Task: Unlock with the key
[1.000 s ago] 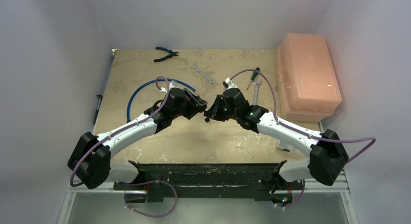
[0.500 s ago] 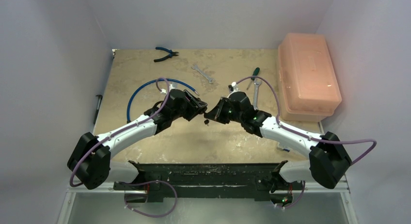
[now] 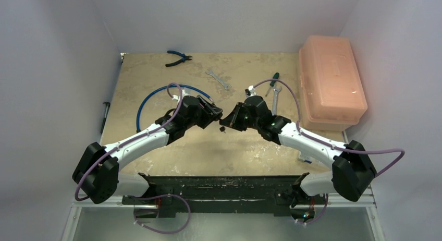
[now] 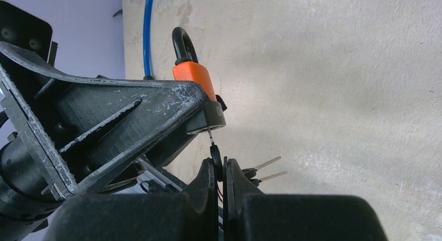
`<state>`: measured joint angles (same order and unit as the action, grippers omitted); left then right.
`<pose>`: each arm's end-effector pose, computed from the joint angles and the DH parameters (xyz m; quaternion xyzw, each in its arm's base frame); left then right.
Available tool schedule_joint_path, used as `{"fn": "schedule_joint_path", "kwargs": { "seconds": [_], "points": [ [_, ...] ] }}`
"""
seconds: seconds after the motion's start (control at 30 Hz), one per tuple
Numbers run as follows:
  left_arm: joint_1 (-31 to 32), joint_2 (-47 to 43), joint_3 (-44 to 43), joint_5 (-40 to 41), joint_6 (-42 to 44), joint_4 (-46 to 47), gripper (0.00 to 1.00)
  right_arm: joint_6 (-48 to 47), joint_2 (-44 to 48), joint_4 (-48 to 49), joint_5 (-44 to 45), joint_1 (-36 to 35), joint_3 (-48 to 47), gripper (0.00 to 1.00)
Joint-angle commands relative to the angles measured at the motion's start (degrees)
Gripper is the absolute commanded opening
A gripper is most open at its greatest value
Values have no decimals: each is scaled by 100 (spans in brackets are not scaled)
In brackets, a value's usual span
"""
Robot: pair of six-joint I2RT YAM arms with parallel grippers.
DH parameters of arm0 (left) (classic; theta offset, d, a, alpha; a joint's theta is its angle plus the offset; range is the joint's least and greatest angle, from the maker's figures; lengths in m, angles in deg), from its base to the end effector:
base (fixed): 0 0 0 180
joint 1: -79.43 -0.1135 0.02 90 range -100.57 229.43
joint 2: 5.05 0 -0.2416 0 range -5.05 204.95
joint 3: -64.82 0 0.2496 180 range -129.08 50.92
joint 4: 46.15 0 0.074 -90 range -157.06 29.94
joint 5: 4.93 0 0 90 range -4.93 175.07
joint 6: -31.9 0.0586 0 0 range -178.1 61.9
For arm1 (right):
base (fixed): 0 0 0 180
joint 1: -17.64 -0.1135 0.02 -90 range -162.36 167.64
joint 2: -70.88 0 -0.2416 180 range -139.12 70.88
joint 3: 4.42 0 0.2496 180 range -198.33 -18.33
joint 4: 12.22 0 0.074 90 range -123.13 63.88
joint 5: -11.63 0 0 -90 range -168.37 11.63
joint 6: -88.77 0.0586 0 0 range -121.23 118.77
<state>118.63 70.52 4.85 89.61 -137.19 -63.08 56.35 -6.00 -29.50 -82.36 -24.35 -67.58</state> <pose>0.2446 -0.1935 0.2092 -0.3168 0.8171 -0.3946 0.2762 0.2360 0.2179 0.2214 0.1010 0.8641 0.3954 0.2946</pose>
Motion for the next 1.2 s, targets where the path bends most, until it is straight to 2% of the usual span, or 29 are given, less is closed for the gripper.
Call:
{"fn": "schedule_joint_path", "kwargs": {
  "seconds": [0.0, 0.33, 0.63, 0.87, 1.03, 1.17],
  "points": [
    [223, -92, -44, -471, -76, -1, 0, -43, -122, 65, 1547, 222, -435, 0],
    [280, 25, -181, -471, -128, 65, 0, -888, -548, -680, 2778, -392, -1282, 0],
    [294, 4, -186, -471, -150, 48, 0, -830, -558, -737, 2955, -432, -1247, 0],
    [290, -63, -158, -471, -154, 60, 0, -668, -403, -287, 2618, -404, -956, 0],
    [290, -143, -45, -471, -190, 157, 0, -225, -411, 276, 1661, -60, -606, 0],
    [303, -148, -32, -471, -188, 151, 0, -365, -483, 195, 1715, -52, -691, 0]
  ]
}}
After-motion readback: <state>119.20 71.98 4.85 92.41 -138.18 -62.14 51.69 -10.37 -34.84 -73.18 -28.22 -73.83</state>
